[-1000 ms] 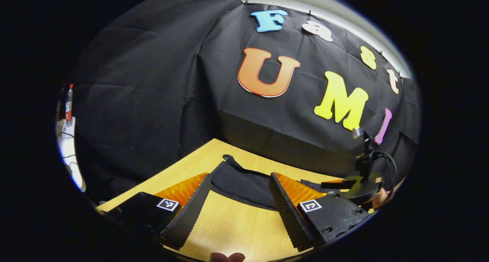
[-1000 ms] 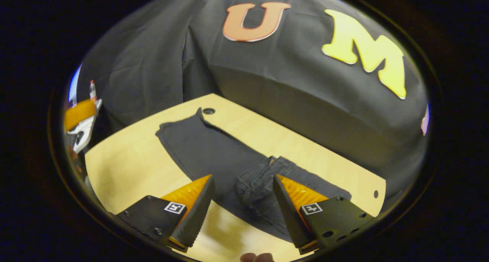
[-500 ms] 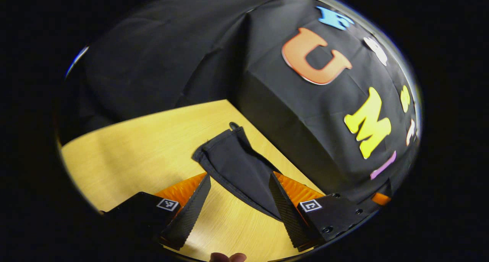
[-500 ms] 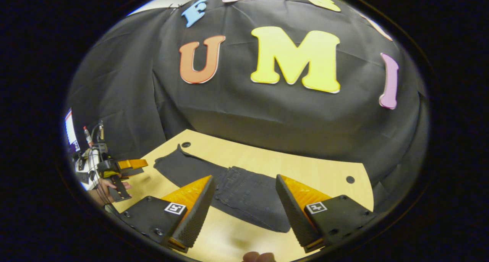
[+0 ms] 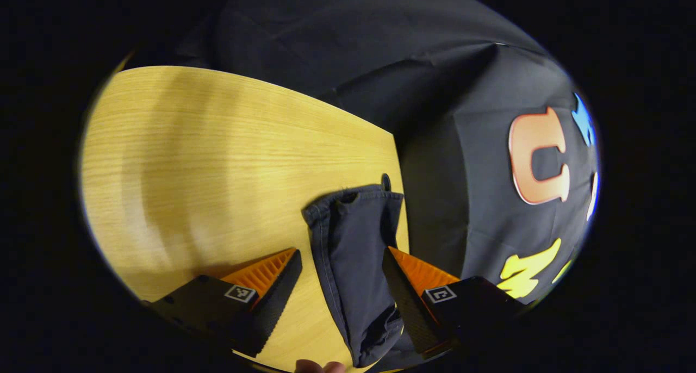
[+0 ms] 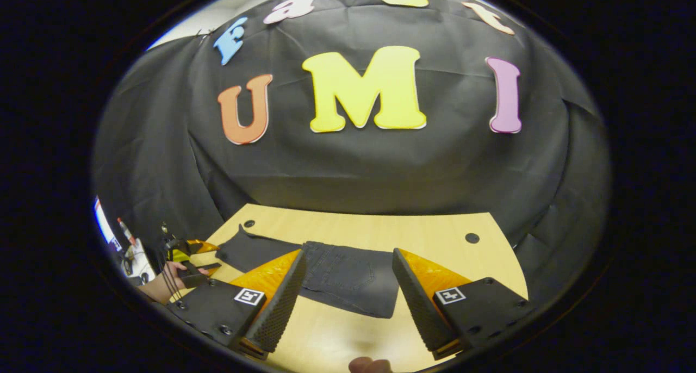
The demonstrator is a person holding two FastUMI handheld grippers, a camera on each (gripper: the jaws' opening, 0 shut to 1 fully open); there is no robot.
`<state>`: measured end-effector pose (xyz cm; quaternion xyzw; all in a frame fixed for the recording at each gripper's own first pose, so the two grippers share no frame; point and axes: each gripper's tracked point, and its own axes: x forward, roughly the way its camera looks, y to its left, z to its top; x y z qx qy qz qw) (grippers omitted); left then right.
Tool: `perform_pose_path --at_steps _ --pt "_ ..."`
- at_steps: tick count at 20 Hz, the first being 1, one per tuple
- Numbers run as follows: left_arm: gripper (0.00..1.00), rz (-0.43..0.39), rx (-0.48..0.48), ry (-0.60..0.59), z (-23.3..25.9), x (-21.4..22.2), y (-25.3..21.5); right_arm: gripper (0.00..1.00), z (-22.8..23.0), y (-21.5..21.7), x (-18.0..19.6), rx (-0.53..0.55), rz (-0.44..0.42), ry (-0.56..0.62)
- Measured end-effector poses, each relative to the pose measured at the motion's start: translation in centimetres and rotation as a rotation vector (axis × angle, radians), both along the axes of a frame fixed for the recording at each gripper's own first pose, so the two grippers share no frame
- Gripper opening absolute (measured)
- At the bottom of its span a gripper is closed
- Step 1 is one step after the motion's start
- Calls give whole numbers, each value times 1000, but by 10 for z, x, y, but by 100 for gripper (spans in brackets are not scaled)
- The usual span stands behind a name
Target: Grasp the waist and the cuffs of the jeans and fold them to make the two legs overlap; first hold the waist and fold one-third of the jeans toward the cuffs, then hold the cuffs and fold the remaining one-third in the same direction to finish folding.
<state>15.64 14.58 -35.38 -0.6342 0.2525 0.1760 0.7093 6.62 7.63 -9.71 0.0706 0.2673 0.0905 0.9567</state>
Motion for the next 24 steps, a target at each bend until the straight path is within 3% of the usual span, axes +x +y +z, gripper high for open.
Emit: perform_pose_path --at_steps 8,11,12,13,14,15,16,17,21,24 --pt "95 -3 -38 -89 -3 35 -3 95 -6 -39 -12 2 -99 16" --pt "46 10 -27 -62 -21 41 -4 98 -7 -41 -15 -4 -111 15" --pt "37 4 -8 -47 -24 39 -4 98 -8 -41 -18 -5 -109 16" --pt "10 -2 3 -49 -24 39 -5 98 -8 -42 -22 -12 -109 16" --pt "17 -4 13 -61 -17 42 -5 95 -8 -43 -26 -23 -110 12" --pt "12 -11 24 -86 -6 43 -6 95 -7 -44 -29 -36 -112 1" --pt "18 -18 39 -122 9 45 -6 98 -5 -48 -33 -44 -116 -10" --pt "8 -36 66 -155 26 48 -10 98 -2 -50 -37 -48 -121 -23" --pt "7 -143 226 -265 95 58 -41 96 17 -61 -49 -36 -144 -85" --pt "7 -247 415 -325 146 64 -80 98 24 -79 -66 -27 -165 -114"
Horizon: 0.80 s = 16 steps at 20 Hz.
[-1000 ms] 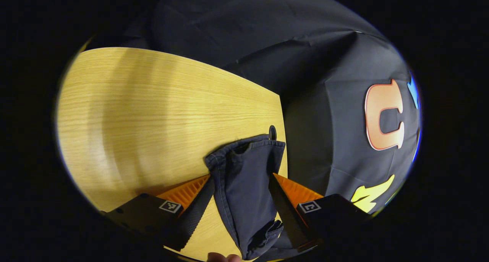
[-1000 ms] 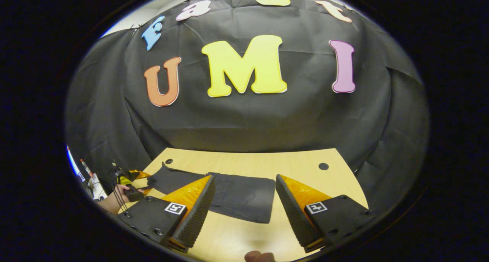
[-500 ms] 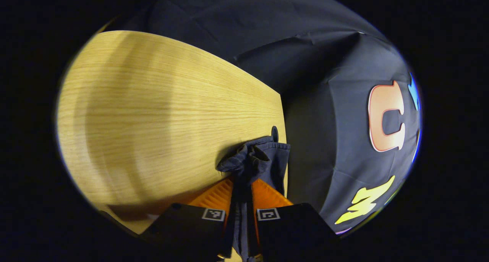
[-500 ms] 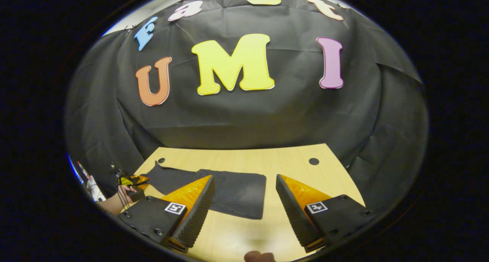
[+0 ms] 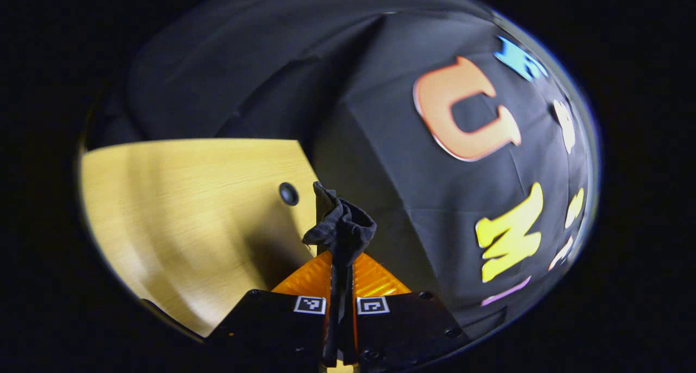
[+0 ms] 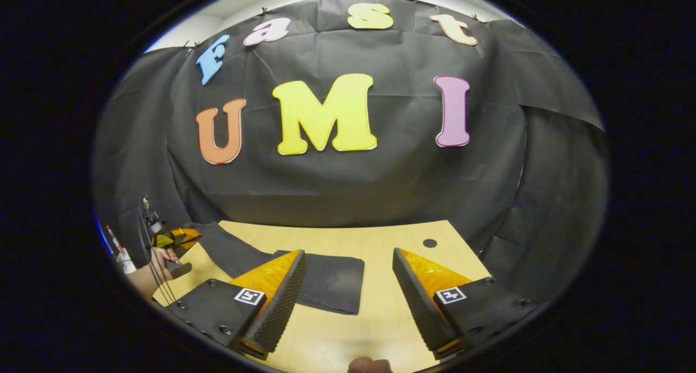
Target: Grasp the waist and the cuffs of the jeans and fold them to make the two legs overlap; first hold the waist and fold one-third of the jeans toward the cuffs, then hold the cuffs and fold the remaining one-third in the same direction to finish folding.
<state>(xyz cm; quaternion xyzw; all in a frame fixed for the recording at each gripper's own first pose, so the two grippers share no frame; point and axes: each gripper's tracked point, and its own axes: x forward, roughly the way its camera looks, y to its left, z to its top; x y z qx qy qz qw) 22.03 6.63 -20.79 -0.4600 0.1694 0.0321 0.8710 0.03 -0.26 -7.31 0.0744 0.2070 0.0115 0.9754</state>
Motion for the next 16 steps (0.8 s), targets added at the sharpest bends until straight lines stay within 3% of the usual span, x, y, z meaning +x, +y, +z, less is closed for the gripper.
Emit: perform_pose_path --at_steps 4,8,12,16 --pt "7 -143 180 -108 54 -4 -88 95 13 -29 -23 14 -56 -23" --pt "7 -289 334 -207 76 2 -206 98 20 -73 -53 -12 -137 -37" --pt "7 -432 455 -252 53 -15 -292 95 20 -121 -79 -39 -234 -22" --pt "7 -552 662 -249 -5 -18 -358 95 10 -148 -87 -48 -290 7"
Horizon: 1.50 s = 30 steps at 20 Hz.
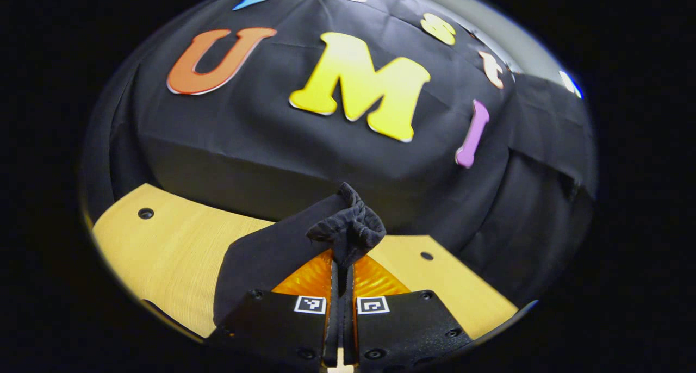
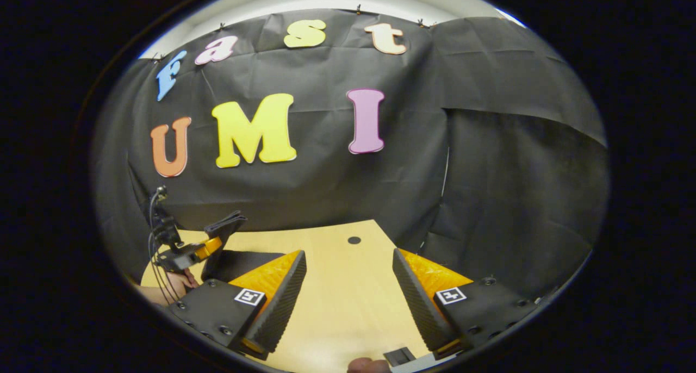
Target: Grasp the waist and the cuffs of the jeans and fold them to make the two legs overlap; first hold the waist and fold one-third of the jeans toward the cuffs, then hold the cuffs and fold the remaining one-third in the same direction to finish folding.
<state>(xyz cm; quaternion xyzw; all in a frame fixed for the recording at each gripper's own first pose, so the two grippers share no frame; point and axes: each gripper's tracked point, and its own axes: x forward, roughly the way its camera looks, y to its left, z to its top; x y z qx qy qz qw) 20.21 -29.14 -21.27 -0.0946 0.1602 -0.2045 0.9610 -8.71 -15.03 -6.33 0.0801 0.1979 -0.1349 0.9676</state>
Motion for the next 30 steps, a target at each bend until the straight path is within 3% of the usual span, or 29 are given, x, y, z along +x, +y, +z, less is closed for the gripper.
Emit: perform_pose_path --at_steps 4,10,11,12,14,17,21,30 --pt "7 -42 96 37 -54 -3 -28 96 -10 -6 4 2 -2 23" --pt "8 -34 92 153 -103 -15 -41 98 -16 -6 19 -13 22 46" --pt "12 -35 86 165 -110 -15 -46 98 -17 -4 22 -9 28 49" --pt "31 -29 95 165 -109 -19 -46 98 -19 -2 25 -10 34 53" --pt "37 -37 110 154 -107 -22 -52 98 -22 0 31 -19 43 59" --pt "100 -50 112 123 -90 -25 -59 98 -19 6 43 -21 63 45" --pt "100 -38 77 56 -29 -37 -46 96 0 27 68 -19 108 -24" --pt "99 180 69 -227 186 -55 81 96 79 116 132 -156 245 -316"
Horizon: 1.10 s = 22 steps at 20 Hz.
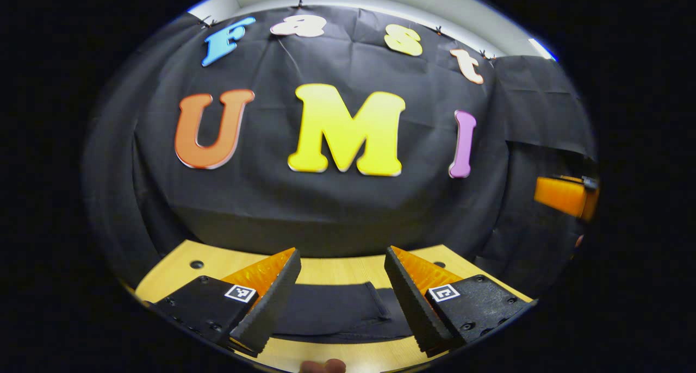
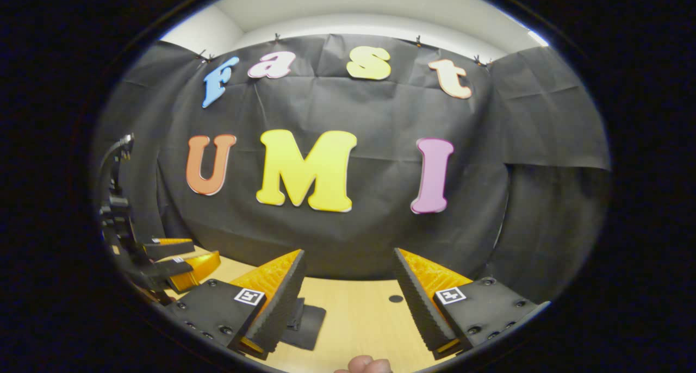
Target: Grasp the waist and the cuffs of the jeans and fold them to make the two legs overlap; first hold the waist and fold one-third of the jeans toward the cuffs, then hold the cuffs and fold the remaining one-third in the same direction to finish folding.
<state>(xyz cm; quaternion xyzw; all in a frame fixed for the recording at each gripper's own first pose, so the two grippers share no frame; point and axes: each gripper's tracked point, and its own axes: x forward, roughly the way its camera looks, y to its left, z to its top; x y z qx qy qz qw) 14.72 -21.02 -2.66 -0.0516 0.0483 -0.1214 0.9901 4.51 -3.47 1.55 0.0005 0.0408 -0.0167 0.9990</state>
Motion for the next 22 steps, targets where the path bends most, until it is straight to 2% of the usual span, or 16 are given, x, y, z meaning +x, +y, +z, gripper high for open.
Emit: perform_pose_path --at_steps 3,7,12,22 --pt "99 50 -19 -49 45 -13 26 96 14 27 3 -9 16 -37" --pt "99 104 -56 -91 75 -30 48 96 10 51 2 10 13 -31" --pt "98 136 -73 -92 75 -44 55 96 6 60 -5 42 -11 -3" --pt "98 152 -69 -88 72 -52 60 96 10 75 -9 28 32 -7"
